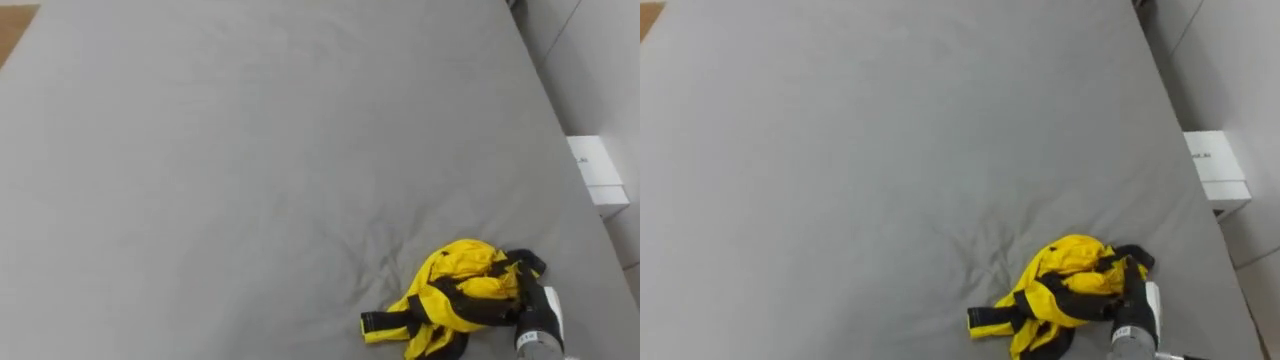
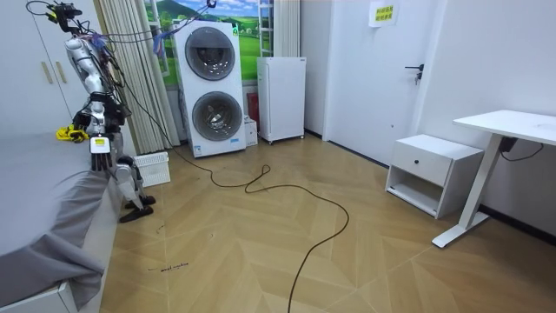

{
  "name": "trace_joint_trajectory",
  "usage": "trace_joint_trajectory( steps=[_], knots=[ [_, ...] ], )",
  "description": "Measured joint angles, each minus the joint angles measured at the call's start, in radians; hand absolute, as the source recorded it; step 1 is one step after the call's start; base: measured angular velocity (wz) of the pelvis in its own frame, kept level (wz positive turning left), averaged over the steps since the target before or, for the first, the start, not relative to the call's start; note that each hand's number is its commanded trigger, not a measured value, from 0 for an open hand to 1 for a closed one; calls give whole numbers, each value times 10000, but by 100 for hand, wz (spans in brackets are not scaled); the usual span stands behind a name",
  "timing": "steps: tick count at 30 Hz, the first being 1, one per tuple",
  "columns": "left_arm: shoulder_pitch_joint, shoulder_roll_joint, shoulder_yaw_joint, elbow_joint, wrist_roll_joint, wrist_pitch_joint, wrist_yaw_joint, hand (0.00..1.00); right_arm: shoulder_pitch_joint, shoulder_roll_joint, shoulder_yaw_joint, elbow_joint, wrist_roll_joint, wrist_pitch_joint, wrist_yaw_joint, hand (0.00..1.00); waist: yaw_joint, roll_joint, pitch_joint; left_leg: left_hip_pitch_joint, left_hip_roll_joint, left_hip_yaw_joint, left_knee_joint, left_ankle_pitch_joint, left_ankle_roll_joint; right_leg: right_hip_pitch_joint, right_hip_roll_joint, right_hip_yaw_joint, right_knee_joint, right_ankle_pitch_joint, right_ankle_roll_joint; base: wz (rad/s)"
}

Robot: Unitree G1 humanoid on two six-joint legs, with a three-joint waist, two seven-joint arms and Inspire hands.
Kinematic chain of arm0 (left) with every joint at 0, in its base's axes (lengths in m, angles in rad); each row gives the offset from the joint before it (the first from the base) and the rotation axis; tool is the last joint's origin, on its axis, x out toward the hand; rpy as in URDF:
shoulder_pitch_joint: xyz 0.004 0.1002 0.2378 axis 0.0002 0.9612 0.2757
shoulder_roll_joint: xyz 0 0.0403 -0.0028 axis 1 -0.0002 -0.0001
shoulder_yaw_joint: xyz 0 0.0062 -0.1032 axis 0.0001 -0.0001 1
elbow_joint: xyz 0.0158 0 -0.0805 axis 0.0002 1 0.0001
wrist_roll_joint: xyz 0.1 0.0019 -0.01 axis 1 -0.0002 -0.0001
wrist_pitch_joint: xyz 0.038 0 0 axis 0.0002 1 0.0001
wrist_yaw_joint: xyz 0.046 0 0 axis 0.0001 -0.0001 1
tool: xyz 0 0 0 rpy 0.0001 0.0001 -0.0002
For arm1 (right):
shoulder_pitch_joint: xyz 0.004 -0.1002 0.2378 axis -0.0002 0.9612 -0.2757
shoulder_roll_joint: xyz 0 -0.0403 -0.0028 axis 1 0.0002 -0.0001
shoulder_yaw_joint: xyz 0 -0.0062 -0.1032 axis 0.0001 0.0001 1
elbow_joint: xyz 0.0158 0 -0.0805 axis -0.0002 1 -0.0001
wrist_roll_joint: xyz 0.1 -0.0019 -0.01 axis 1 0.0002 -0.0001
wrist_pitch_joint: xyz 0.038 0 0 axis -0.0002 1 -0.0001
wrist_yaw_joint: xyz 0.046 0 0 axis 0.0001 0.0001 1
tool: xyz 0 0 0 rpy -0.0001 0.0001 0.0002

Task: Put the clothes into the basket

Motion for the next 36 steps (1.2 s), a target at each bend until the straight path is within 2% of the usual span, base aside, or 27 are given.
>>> trace_joint_trajectory(
  steps=[6,9,10,12,16,20,23,26,30,33,35,36],
  knots=[
    [-17,15,-67,-36,1,64,9,0,14,-69,377,196,-345,-5,133,0,7,12,-9,-8,-59,18,-67,-5,8,43,4,-31,-123,32,29,0],
    [19,4,-160,-162,5,204,40,0,13,-157,460,445,-409,-5,203,0,17,83,-53,-15,-53,4,-65,-9,15,91,17,-54,-265,70,96,5],
    [49,-8,-175,-226,2,249,48,0,19,-156,468,582,-484,-10,202,40,19,102,-68,-16,-58,-15,-56,-12,25,117,14,-84,-281,74,104,6],
    [55,-8,-184,-269,7,252,105,0,-32,-122,470,788,-655,-25,198,100,19,75,-89,-36,-66,-45,-59,-10,30,111,10,-124,-295,74,103,7],
    [80,-8,-260,-356,-7,212,365,0,-182,-98,467,1150,-743,-107,46,100,96,-11,-133,-95,-75,-60,-59,-7,35,63,5,-170,-306,114,37,2],
    [-103,19,-485,-224,1,143,547,0,-482,-276,456,1503,-875,-116,-337,100,223,2,-89,-166,-71,-80,-54,-4,40,60,-6,-245,-292,114,41,2],
    [-194,58,-669,-177,-7,143,551,0,-769,-381,455,1691,-1162,43,-391,100,281,24,-68,-231,-64,-82,-39,12,57,38,-7,-304,-357,112,50,7],
    [-203,81,-829,-181,-19,135,524,0,-789,-399,454,1657,-1159,201,-404,100,323,76,-33,-276,-58,-73,-14,11,57,39,-7,-410,-475,113,118,11],
    [-114,94,-1046,-236,-43,137,438,0,-924,-476,461,1653,-939,211,-398,100,341,212,38,-287,-82,-128,-77,12,56,88,-7,-414,-506,121,112,0],
    [-8,102,-1045,-314,-41,108,346,0,-838,-497,462,1656,-760,202,-377,100,315,228,28,-135,-97,-106,-162,10,57,259,-22,-549,-552,150,103,4],
    [1,102,-1040,-372,-18,86,241,0,-806,-462,446,1709,-666,188,-362,100,255,180,38,32,-111,-118,-284,23,46,397,-20,-545,-620,127,153,2],
    [-10,109,-1031,-376,-18,72,242,0,-738,-434,434,1697,-453,187,-358,100,262,142,11,89,-112,-135,-294,28,49,443,-23,-523,-631,94,210,-5]
  ],
)
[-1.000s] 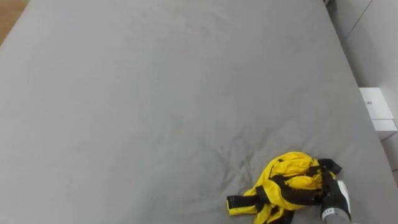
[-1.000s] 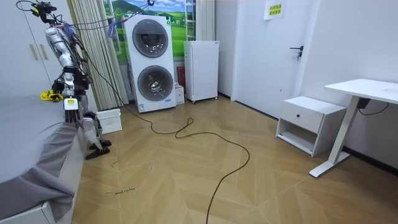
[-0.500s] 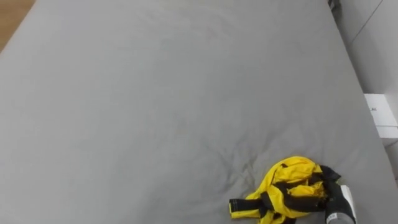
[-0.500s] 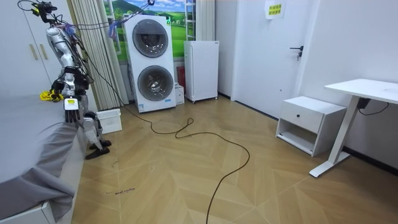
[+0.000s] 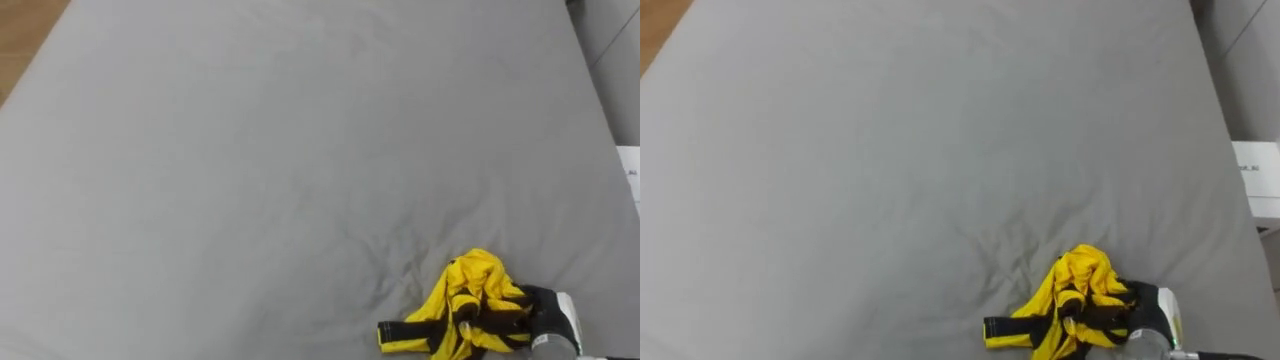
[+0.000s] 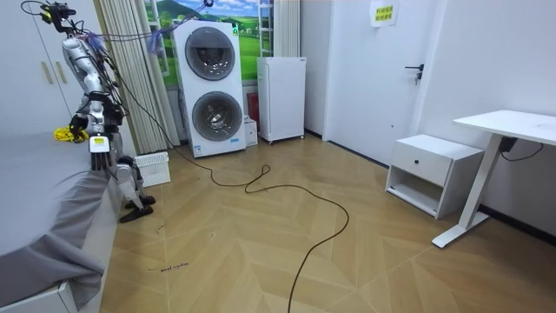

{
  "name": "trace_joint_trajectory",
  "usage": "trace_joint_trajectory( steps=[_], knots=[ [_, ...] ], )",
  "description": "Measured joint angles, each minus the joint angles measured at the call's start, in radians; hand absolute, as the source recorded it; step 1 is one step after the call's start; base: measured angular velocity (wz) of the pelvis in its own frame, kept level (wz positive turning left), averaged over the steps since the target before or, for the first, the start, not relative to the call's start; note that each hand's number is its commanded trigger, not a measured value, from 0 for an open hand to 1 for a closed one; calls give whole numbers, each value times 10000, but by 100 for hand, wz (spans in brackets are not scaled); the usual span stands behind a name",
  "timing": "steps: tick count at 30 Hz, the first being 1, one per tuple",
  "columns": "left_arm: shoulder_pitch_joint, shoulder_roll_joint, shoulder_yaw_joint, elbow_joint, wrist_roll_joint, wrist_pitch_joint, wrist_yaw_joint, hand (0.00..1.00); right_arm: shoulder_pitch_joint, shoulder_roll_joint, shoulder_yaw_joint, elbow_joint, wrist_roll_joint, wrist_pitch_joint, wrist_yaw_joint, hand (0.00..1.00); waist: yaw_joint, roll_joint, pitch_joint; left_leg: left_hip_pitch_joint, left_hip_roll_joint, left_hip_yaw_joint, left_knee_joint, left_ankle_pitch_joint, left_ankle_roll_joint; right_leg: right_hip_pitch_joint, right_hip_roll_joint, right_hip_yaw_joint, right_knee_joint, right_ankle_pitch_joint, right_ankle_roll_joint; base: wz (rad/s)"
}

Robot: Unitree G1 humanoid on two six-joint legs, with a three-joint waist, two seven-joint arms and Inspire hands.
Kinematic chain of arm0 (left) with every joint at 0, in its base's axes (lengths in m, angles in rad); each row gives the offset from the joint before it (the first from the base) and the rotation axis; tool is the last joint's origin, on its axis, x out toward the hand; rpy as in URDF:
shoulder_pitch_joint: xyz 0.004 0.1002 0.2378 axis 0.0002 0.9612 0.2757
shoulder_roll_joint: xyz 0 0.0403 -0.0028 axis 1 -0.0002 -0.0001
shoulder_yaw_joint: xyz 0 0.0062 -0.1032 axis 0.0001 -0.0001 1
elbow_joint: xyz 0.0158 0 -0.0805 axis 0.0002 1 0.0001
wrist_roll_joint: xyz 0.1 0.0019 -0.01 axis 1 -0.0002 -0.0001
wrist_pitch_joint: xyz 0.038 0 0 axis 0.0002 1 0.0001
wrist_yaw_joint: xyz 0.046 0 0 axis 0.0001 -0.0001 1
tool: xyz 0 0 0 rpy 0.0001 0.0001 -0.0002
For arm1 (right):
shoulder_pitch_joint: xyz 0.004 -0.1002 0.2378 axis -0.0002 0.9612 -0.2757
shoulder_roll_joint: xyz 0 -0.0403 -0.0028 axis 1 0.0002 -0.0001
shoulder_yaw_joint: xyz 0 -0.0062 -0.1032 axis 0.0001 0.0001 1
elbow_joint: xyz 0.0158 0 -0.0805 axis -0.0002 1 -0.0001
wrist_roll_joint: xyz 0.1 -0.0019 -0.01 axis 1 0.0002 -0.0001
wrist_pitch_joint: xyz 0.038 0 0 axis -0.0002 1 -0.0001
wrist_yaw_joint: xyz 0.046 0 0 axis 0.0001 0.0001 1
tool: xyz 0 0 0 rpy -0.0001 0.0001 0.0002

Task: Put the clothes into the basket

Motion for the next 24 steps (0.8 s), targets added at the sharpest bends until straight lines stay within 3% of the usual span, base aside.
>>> trace_joint_trajectory(
  steps=[7,11,15,18,20,24],
  knots=[
    [26,14,346,21,8,12,-163,0,240,58,-158,-145,583,19,177,100,-87,-107,15,415,-15,13,1,1,4,334,-15,21,-1,-21,36,-1],
    [157,18,542,66,37,58,-233,0,258,85,-617,-344,646,35,412,100,-352,-152,34,721,-25,31,-11,1,4,620,-14,105,7,-22,28,-3],
    [282,64,1117,53,156,306,-497,0,662,-23,-1362,-1746,1060,58,415,100,-606,-229,44,968,-30,86,-7,-7,16,770,21,396,41,-15,2,-13],
    [307,130,1554,54,506,620,-717,0,684,-67,-2204,-1879,1153,64,428,100,-691,-365,62,1254,-21,158,-52,-14,26,943,35,640,53,19,-56,-18],
    [476,146,1822,-36,847,727,-875,0,822,-130,-2916,-2207,1345,165,406,100,-965,-384,60,1347,-3,188,-59,-48,75,1014,39,686,52,30,-75,-11],
    [577,309,1906,-92,1453,1214,-1136,0,1668,-645,-3688,-3354,1411,204,161,100,-1179,-375,60,1456,94,604,-60,-74,107,915,82,1124,226,62,-105,-31]
  ],
)
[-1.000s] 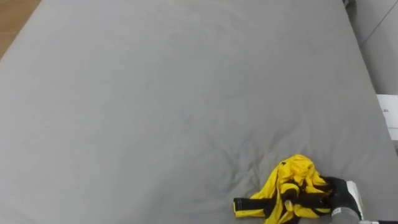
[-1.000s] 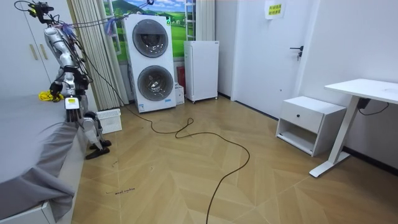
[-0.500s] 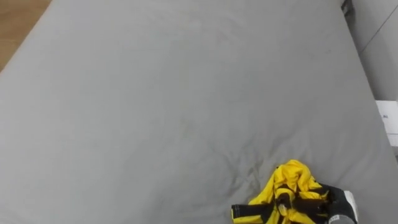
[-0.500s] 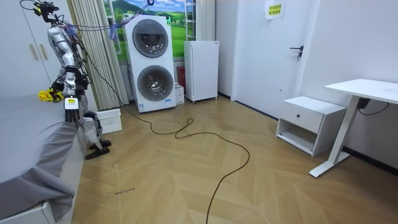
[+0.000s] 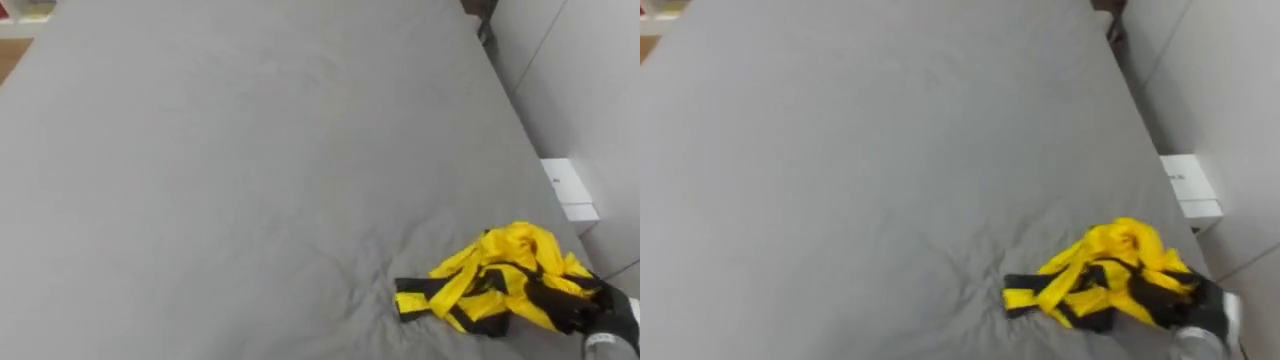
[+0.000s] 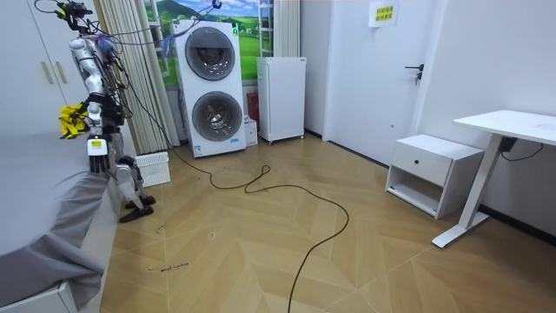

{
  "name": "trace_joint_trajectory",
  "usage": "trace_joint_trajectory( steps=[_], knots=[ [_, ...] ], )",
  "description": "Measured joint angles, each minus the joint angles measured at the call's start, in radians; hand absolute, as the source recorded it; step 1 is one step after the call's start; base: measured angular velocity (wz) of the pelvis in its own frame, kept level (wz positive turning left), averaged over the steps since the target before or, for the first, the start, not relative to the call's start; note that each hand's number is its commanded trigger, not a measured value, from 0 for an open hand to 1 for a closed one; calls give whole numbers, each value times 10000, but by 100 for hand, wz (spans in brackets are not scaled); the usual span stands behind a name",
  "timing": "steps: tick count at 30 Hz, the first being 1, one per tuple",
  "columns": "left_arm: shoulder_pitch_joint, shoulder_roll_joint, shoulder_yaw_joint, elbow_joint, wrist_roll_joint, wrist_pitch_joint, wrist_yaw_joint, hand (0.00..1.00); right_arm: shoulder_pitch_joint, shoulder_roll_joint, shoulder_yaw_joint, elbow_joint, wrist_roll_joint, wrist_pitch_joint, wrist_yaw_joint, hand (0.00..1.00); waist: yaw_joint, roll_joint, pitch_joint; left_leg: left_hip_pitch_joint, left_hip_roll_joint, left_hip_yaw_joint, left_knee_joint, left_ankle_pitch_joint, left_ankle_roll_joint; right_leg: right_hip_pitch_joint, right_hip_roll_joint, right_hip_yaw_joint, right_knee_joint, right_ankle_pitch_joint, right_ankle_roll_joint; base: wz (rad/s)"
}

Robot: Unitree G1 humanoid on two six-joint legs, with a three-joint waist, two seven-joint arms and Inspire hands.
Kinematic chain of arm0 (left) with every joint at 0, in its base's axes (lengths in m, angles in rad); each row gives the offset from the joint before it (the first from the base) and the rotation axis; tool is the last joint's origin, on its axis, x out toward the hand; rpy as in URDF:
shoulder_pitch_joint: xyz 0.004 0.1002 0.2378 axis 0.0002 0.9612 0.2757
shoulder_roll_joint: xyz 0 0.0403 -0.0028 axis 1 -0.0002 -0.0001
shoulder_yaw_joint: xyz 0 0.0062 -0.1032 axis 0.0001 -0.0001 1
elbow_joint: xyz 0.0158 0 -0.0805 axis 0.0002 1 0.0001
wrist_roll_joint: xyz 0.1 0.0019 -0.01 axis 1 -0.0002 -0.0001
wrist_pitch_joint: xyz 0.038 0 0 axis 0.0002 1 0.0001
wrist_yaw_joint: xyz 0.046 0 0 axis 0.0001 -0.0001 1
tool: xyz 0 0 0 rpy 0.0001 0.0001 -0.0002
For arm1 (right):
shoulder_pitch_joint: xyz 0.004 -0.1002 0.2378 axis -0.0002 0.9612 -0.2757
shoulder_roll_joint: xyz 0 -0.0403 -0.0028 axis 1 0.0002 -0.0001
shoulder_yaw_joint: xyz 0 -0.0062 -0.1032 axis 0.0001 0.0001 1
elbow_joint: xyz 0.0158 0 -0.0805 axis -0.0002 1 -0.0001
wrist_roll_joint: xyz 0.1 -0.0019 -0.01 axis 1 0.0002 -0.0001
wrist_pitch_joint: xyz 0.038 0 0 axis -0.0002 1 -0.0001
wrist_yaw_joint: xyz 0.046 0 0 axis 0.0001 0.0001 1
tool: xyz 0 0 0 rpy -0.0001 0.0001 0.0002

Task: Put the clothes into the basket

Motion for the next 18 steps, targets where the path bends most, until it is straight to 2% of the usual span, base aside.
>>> trace_joint_trajectory(
  steps=[2,3,4,6,9,11,12,13,15,17,18],
  knots=[
    [171,83,0,-115,354,124,-96,0,118,-35,-386,-219,-5,23,-2,100,-260,6,6,12,52,200,0,-2,3,-67,41,141,23,49,2,-31],
    [272,126,1,-122,583,207,-152,0,142,-35,-666,-333,31,30,-9,100,-401,-50,39,56,82,370,-17,-3,2,-113,76,313,75,66,-19,-34],
    [334,146,1,-122,791,313,-184,0,213,-52,-920,-468,240,30,-59,100,-515,-9,25,107,110,564,-54,-6,2,-168,126,509,169,66,-19,-37],
    [352,178,125,-122,1058,439,-245,0,486,-64,-1261,-603,311,28,-190,100,-551,3,26,127,191,857,-93,-14,-2,-228,219,774,175,119,41,-33],
    [419,184,377,-127,1440,586,-320,0,808,-62,-1495,-602,371,30,-280,100,-690,3,39,130,289,1212,-106,-37,-38,-344,341,1164,175,249,-20,-30],
    [421,188,386,-128,2017,884,-333,0,893,-59,-1516,-594,349,49,-273,100,-951,-39,66,161,410,1714,-135,-78,-104,-423,488,1593,190,322,-50,-22],
    [420,200,392,-127,2411,1091,-372,0,908,-59,-1566,-595,369,48,-243,100,-1158,23,56,190,491,2073,-153,-104,-148,-470,536,1766,181,395,-157,-29],
    [435,210,392,-122,2650,1288,-407,0,943,-57,-1672,-594,494,48,-224,100,-1288,31,96,260,586,2443,-161,-141,-205,-487,634,2075,179,454,-189,-32],
    [541,244,392,-122,2727,1411,-423,0,1080,-45,-1895,-585,858,48,-225,100,-1364,74,125,406,632,2776,-170,-202,-278,-504,799,2581,175,558,-324,-42],
    [580,331,392,-122,2884,1533,-431,0,1295,-36,-2002,-475,1034,48,-310,100,-1451,116,124,487,609,2845,-169,-245,-316,-523,977,3143,164,654,-405,-31],
    [581,397,393,-122,3019,1615,-430,0,1336,16,-2052,-355,1041,49,-345,100,-1552,80,150,495,595,2869,-165,-245,-319,-552,1079,3515,170,728,-510,-29]
  ],
)
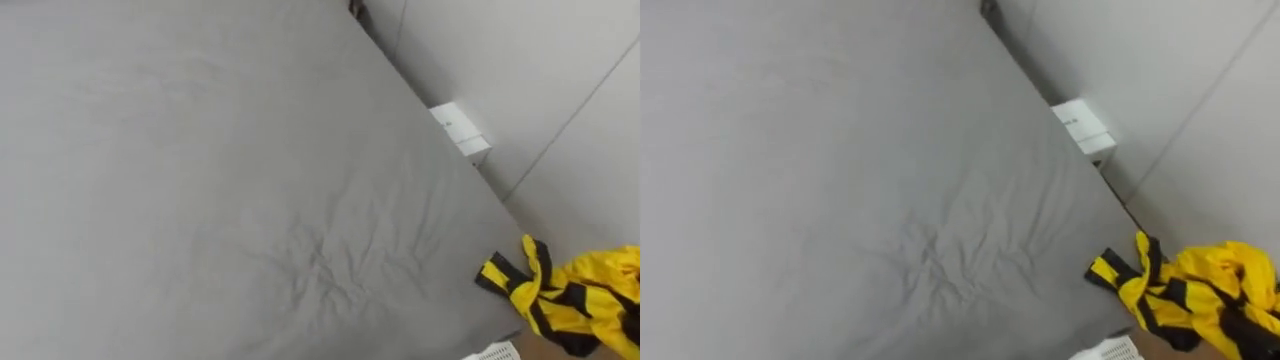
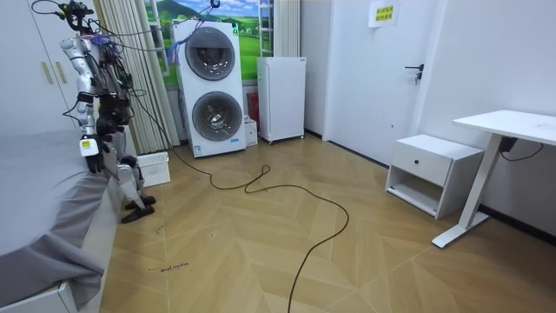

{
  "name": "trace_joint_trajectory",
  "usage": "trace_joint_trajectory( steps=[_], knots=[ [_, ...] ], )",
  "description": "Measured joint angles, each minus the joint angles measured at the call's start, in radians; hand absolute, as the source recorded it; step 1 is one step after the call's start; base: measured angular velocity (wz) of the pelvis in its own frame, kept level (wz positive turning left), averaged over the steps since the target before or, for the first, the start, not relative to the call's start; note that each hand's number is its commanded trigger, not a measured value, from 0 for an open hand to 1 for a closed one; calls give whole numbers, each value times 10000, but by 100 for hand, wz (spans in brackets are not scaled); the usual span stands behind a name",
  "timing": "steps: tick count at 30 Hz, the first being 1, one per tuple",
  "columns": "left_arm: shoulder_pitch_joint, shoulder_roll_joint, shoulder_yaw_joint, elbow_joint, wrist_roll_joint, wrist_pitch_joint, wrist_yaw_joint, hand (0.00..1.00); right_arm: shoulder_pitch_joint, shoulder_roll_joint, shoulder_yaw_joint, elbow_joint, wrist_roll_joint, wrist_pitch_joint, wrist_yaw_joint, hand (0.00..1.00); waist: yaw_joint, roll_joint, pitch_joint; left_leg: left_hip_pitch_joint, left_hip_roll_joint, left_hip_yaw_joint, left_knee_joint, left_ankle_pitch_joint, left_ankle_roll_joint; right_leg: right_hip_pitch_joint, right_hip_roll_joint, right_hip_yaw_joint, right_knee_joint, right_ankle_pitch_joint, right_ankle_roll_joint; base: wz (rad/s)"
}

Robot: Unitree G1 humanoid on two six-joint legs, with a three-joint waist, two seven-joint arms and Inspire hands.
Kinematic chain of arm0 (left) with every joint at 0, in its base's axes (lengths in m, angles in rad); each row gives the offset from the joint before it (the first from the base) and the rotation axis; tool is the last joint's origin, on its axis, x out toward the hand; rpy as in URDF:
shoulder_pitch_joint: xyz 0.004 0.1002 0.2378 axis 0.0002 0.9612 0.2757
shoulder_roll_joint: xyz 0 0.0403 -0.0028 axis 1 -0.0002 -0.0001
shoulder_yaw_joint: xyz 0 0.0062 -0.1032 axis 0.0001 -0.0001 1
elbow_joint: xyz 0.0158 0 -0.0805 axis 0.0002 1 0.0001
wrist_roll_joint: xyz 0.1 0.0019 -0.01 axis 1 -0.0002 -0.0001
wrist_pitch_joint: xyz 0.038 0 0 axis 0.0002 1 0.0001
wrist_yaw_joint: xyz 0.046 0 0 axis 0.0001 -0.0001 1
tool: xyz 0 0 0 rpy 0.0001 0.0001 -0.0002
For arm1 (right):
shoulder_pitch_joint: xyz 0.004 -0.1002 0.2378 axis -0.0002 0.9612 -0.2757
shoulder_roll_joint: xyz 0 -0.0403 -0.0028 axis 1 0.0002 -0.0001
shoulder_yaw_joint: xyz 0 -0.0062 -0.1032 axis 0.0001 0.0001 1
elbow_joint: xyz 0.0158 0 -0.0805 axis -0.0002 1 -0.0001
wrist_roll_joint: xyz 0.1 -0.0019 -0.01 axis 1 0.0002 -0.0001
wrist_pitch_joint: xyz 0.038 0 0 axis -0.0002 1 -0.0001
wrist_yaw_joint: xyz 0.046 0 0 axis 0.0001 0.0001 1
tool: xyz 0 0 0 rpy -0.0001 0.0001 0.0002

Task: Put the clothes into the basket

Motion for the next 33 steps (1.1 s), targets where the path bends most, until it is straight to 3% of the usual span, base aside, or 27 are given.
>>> trace_joint_trajectory(
  steps=[6,7,12,14,15,17,18,19,23,24,28,31,33],
  knots=[
    [3,64,-2,0,510,494,10,0,249,329,-146,21,-14,96,-45,100,-386,55,-12,-96,-7,233,2,2,-1,-48,631,2331,3,354,-87,-30],
    [7,64,-2,2,561,538,34,0,238,331,-197,75,-13,132,-46,100,-456,80,-5,-116,-9,250,2,2,-1,-48,685,2609,-34,465,4,-26],
    [47,64,-5,-1,551,580,96,0,210,330,-245,366,-13,129,-254,100,-675,260,19,-308,18,252,6,-56,90,-279,746,3047,-62,544,121,-23],
    [-56,62,-5,-3,500,569,147,0,64,283,-253,517,-29,127,-300,100,-802,473,16,-556,84,279,6,-217,167,-585,799,3051,-4,620,236,-17],
    [-92,57,-11,-4,490,554,236,0,-135,276,-255,694,-41,127,-370,100,-810,582,-15,-648,116,630,8,-247,203,-762,777,3038,9,678,328,-33],
    [-95,39,-70,19,464,485,373,0,-579,213,-230,1051,-118,129,-481,100,-750,703,15,-704,134,1011,23,-305,253,-1091,530,2243,43,684,373,-48],
    [-110,39,-70,27,436,357,491,0,-787,193,-226,1141,-257,129,-542,100,-643,767,11,-792,129,1206,105,-360,270,-1417,270,1272,174,588,418,-42],
    [-171,29,-100,34,399,190,599,0,-915,163,-203,1185,-417,115,-618,100,-591,851,-7,-938,108,1267,196,-407,290,-1657,159,843,302,525,407,-29],
    [-510,-76,-447,410,-374,-171,915,0,-1392,108,-7,1306,-463,82,-715,100,-525,1186,-68,-1612,89,1206,469,-452,349,-2239,151,868,581,543,405,-1],
    [-516,-93,-456,410,-657,-344,938,0,-1578,86,92,1380,-459,54,-711,100,-509,1276,-79,-1830,-11,1138,515,-453,362,-2496,153,894,724,554,381,0],
    [-793,-183,-568,603,-1537,-832,1133,0,-2388,-110,208,2017,-654,-87,-1036,100,-221,1554,-96,-2585,-51,1024,702,-444,461,-3374,127,914,1196,498,432,-2],
    [-1243,-189,-1034,922,-2068,-946,1437,0,-3007,-173,528,2626,-1094,-322,-1273,100,-113,1660,-95,-3181,-134,882,962,-419,559,-3947,84,839,1412,474,464,12],
    [-1500,-192,-1267,1056,-2193,-991,1614,0,-3183,-172,635,2810,-1178,-352,-1367,100,32,1688,-102,-3375,-219,513,969,-385,599,-4113,79,829,1447,466,471,5]
  ],
)
